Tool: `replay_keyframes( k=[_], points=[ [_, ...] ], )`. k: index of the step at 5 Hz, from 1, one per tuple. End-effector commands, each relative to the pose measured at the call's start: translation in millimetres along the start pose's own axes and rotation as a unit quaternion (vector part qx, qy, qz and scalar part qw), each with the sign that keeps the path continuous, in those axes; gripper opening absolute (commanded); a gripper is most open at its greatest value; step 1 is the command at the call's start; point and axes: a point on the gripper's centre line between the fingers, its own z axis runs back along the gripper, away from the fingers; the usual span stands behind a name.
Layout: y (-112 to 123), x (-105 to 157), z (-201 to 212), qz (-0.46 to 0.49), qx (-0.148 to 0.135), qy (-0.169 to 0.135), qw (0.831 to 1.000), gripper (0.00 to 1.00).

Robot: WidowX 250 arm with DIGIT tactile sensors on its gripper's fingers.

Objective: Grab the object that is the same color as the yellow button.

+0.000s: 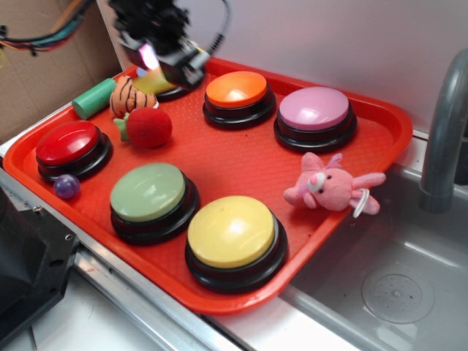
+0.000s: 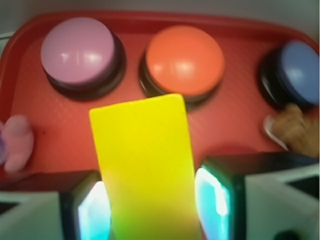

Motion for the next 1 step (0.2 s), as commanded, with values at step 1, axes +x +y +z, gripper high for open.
replay_keyframes(
  k=[1],
  points=[
    [21.5, -9.0, 43.8, 0.108, 0.008, -0.043, 0.993, 0.00]
  ],
)
